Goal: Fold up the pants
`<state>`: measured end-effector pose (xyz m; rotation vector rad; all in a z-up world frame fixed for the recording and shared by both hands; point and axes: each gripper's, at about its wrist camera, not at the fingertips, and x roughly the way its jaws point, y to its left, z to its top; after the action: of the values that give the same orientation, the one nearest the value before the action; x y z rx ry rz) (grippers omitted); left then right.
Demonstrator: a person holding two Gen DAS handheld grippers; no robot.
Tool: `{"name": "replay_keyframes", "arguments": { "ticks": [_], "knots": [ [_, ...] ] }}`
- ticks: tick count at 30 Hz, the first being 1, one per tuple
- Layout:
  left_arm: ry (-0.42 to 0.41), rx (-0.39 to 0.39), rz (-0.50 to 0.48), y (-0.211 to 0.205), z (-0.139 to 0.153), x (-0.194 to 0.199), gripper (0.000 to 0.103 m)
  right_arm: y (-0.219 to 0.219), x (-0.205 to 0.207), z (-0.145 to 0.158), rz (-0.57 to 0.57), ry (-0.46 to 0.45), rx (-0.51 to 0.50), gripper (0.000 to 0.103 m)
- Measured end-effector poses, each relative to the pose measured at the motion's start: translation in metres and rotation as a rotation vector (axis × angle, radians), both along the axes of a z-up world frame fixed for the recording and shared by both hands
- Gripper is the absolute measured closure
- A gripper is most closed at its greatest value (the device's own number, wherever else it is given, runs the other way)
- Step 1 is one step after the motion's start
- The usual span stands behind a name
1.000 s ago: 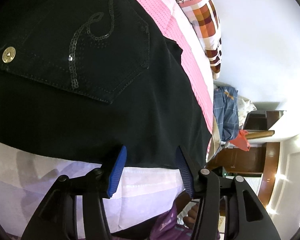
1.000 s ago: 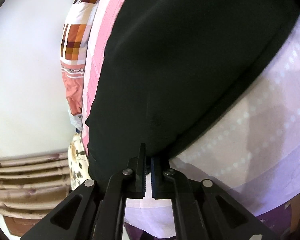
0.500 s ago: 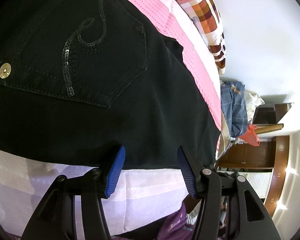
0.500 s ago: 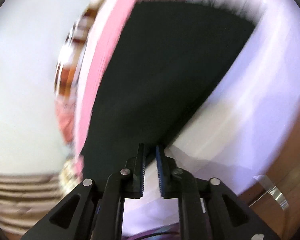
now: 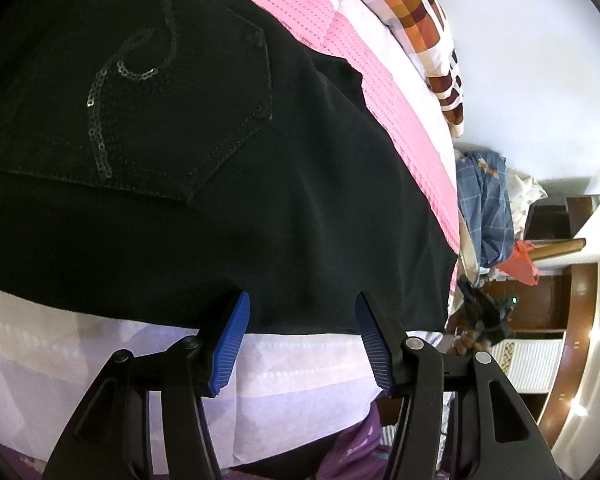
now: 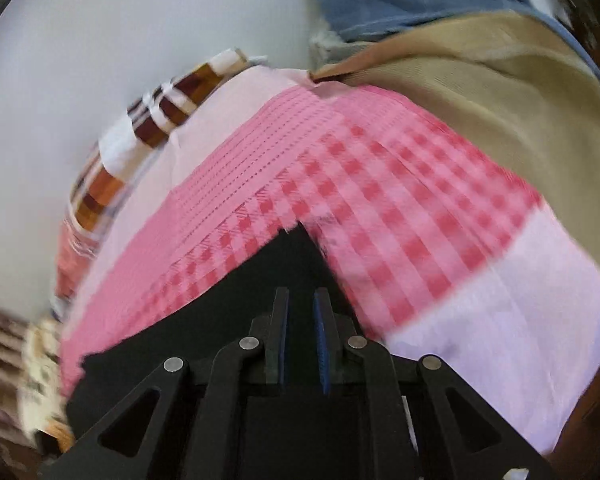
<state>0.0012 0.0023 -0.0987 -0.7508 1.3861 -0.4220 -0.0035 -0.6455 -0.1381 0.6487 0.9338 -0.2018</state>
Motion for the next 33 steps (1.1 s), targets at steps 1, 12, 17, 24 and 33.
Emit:
{"name": "replay_keyframes", "arguments": {
  "ticks": [1,12,17,24,33],
  "knots": [
    [0.004,0.0,0.003,0.0,0.0,0.0,0.047,0.002,0.004,-0.002,0.009,0.009,-0.018,0.087],
    [0.016,0.035,0.011,-0.007,0.001,0.003,0.041,0.021,0.028,-0.007,0.074,0.097,-0.276,0.102],
    [0.02,0.035,0.012,-0.007,0.0,0.001,0.04,0.002,0.019,-0.009,0.012,0.131,-0.307,0.103],
    [0.001,0.026,0.025,-0.003,0.001,0.002,0.04,0.013,-0.02,0.031,0.03,-0.147,-0.011,0.088],
    [-0.139,0.031,0.123,0.04,0.023,-0.009,0.04,0.166,-0.022,0.045,0.347,-0.247,0.113,0.056]
  ]
}}
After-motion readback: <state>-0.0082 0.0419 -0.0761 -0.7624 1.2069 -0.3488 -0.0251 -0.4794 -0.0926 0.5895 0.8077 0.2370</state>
